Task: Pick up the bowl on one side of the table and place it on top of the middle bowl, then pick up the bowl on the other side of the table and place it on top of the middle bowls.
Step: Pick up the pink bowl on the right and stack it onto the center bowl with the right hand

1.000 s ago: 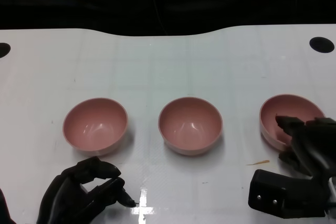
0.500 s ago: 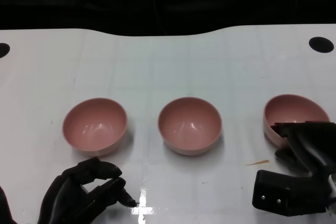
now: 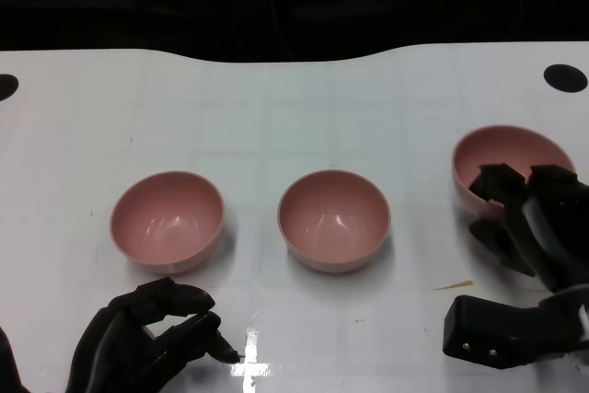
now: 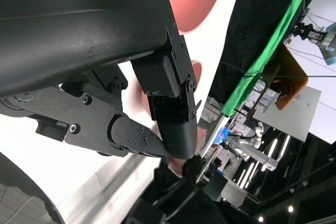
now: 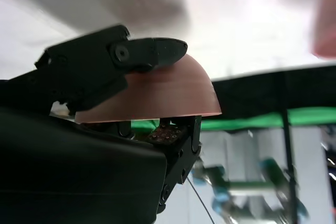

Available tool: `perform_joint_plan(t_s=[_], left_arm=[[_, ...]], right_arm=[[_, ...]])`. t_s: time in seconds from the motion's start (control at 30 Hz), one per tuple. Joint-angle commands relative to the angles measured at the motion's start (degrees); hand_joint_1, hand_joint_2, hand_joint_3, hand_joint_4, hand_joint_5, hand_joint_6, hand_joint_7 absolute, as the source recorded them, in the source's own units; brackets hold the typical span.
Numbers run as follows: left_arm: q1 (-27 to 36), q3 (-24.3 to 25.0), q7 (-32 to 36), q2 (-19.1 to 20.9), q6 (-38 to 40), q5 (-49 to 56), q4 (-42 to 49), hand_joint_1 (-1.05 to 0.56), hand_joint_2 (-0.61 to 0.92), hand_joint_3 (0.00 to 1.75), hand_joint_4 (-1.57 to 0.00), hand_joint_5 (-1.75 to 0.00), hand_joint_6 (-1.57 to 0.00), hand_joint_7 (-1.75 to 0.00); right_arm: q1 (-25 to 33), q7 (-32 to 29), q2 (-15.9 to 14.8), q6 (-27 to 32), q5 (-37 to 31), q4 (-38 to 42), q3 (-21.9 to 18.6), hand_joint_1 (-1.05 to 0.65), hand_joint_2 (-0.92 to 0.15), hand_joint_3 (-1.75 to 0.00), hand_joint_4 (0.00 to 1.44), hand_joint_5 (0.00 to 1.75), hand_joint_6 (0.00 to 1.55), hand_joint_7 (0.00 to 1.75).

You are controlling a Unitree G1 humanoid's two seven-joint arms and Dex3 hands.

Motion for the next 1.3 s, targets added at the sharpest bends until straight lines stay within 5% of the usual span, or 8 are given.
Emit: perform_joint_plan(t_s=[0.03,0.47,0.87,1.0,1.13,1.3], left_arm=[[0.40,0.23,0.10,0.58,-0.65,0.27,0.00,-0.45,0.89,0.00,-1.14,-0.87,-1.32,-0.31],[0.02,0.44,-0.66,0.91,0.23,-0.41,0.48,-0.43,0.90,0.00,-1.14,-0.87,-1.35,-0.25],[0.18,0.47,-0.50,0.76,0.20,-0.32,0.24,-0.43,0.89,0.00,-1.15,-0.85,-1.38,-0.20],[0.34,0.49,-0.24,0.72,0.48,-0.35,-0.08,-0.43,0.89,0.00,-1.16,-0.83,-1.39,-0.18],[0.28,0.54,-0.80,0.75,0.03,-0.41,0.19,-0.43,0.90,0.00,-1.17,-0.81,-1.40,-0.16],[0.34,0.51,-0.86,0.72,0.08,-0.46,0.01,-0.43,0.90,0.00,-1.18,-0.80,-1.41,-0.14]], right_arm=[[0.08,-0.65,-1.21,-1.53,0.25,-4.41,0.35,-0.17,-0.37,-1.29,0.97,1.75,0.76,1.73],[-0.29,7.86,0.18,-7.54,2.50,-14.53,2.14,-0.12,-0.31,-1.30,0.98,1.75,0.81,1.68],[-5.40,12.28,2.79,-9.88,1.47,-10.64,6.16,-0.12,-0.32,-1.14,0.96,1.75,0.76,1.75],[-7.31,12.16,3.81,-10.09,0.26,-7.85,7.78,-0.17,-0.41,-1.05,0.97,1.75,0.79,1.69],[-8.93,12.41,4.65,-10.58,-0.22,-5.13,9.35,-0.13,-0.45,-0.92,0.97,1.75,0.90,1.36],[-10.60,9.76,6.04,-11.59,-1.43,-0.88,11.29,-0.13,-0.31,-1.09,1.00,1.75,0.83,1.68]])
